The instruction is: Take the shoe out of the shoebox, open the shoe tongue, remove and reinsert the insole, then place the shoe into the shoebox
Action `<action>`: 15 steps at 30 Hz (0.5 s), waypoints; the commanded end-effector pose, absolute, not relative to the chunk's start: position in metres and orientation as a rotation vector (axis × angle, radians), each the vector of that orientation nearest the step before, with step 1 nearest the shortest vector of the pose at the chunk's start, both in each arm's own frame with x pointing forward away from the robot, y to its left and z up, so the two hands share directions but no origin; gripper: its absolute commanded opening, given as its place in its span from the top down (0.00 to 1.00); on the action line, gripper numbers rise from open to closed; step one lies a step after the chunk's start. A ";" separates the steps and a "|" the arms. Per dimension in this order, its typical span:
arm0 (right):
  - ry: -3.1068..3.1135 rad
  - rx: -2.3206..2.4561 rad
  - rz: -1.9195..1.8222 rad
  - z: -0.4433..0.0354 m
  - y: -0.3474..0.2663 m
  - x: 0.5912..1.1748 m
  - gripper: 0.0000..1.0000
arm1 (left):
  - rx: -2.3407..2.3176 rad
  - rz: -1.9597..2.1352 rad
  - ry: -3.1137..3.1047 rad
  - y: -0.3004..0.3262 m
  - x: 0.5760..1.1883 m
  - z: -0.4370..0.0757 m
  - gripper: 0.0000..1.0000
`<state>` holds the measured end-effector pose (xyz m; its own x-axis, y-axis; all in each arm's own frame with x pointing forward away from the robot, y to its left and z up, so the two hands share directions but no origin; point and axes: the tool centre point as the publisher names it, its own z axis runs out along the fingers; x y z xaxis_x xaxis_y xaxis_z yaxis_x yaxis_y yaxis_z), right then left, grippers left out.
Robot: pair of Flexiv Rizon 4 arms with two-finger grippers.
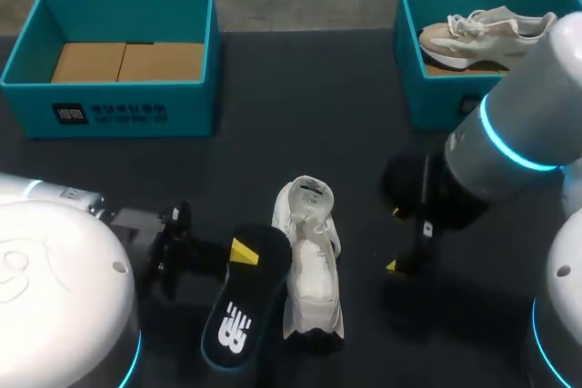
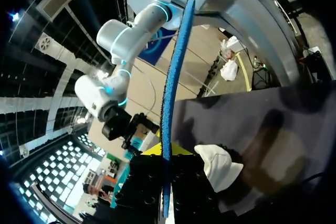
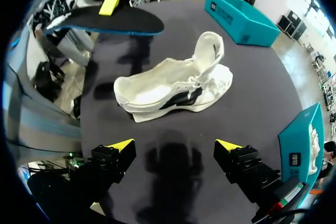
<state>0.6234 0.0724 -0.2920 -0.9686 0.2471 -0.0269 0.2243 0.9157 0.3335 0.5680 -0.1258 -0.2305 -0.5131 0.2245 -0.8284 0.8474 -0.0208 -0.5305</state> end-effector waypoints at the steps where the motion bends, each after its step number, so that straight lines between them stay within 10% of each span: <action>1: 2.996 0.363 0.483 -0.314 0.082 0.619 0.00 | 1.063 -1.557 1.790 -0.133 0.557 -0.225 1.00; 15: 2.996 0.339 0.427 -0.329 0.079 0.605 0.00 | 0.877 -1.772 1.903 -0.154 0.531 -0.231 1.00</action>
